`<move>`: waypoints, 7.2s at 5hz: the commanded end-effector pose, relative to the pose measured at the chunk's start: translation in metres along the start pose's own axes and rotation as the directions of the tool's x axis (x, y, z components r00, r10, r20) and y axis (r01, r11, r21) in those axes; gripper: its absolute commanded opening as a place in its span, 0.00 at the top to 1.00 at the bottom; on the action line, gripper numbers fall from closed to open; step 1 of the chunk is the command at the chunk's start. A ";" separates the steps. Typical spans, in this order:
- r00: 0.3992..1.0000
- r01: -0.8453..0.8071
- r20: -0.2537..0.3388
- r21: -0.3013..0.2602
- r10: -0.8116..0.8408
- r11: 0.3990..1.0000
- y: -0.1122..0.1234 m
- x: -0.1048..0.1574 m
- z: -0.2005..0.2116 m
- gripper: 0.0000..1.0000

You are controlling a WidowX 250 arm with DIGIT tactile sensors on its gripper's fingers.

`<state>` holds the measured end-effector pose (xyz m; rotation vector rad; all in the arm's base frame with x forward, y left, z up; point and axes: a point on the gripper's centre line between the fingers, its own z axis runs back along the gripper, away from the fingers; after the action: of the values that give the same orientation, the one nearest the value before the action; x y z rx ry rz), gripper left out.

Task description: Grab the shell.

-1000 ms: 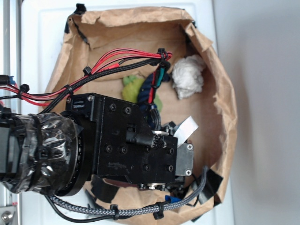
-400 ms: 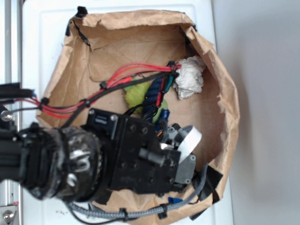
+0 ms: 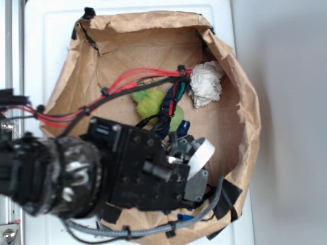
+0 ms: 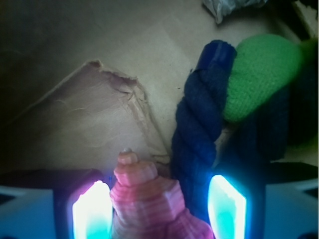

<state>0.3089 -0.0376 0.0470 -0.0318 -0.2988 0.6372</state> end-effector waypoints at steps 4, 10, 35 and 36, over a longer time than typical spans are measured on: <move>0.997 -0.072 0.020 0.012 0.072 0.997 0.022 0.047 0.113 1.00; 0.989 0.122 0.073 0.060 -0.126 0.991 0.021 0.006 0.067 0.00; 0.995 0.103 0.030 -0.240 -0.099 0.965 0.026 0.053 0.121 1.00; 0.995 0.097 0.052 -0.249 -0.086 0.964 0.029 0.053 0.134 1.00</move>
<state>0.2932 -0.0020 0.1636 -0.2419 -0.3502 0.4964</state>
